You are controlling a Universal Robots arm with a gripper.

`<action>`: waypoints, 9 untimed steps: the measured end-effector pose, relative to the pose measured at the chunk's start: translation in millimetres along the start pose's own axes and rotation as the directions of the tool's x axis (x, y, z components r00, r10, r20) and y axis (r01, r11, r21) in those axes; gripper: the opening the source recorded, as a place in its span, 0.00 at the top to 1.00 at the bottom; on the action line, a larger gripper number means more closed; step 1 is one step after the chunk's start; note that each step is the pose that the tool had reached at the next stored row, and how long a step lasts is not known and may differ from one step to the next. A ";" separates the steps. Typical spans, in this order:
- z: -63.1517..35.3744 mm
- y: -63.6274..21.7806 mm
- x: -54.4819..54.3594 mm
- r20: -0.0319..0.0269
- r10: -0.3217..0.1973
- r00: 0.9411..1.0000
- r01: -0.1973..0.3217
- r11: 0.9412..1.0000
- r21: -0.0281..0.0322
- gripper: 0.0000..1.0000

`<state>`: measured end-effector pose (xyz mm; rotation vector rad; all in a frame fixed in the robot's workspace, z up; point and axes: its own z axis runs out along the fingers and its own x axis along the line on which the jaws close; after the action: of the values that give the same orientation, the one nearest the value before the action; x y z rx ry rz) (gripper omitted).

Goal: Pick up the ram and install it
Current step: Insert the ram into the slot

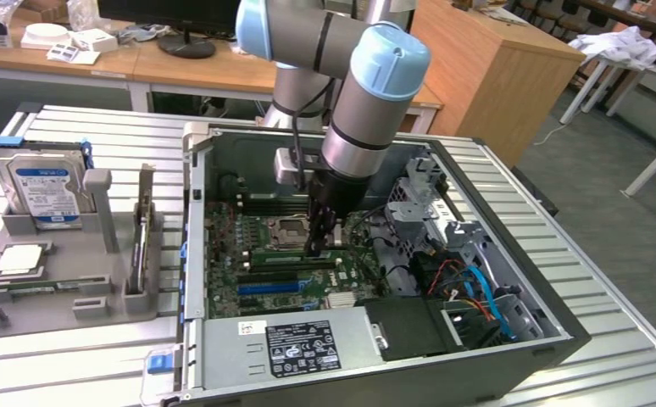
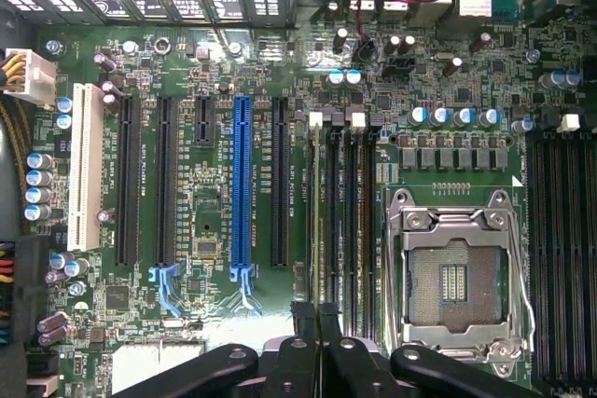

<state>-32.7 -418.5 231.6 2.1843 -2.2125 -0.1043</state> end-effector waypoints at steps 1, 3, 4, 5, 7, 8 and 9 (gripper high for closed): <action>0.0 -0.1 0.0 0.000 0.000 1.000 0.000 1.000 0.000 0.88; 0.0 0.0 0.0 0.000 0.001 1.000 -0.001 1.000 0.000 0.88; 0.0 0.0 0.0 0.000 0.001 1.000 -0.001 1.000 0.000 0.88; 0.0 0.0 0.0 0.000 0.001 1.000 -0.001 1.000 0.000 0.88; 0.2 0.0 0.0 0.000 0.001 1.000 -0.001 1.000 0.000 0.88; 0.5 0.0 0.0 0.000 0.001 1.000 -0.001 1.000 0.000 0.88; 0.5 0.0 0.0 0.000 0.001 1.000 -0.001 1.000 0.000 0.88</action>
<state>-32.7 -418.6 231.2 2.1834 -2.2131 -0.1042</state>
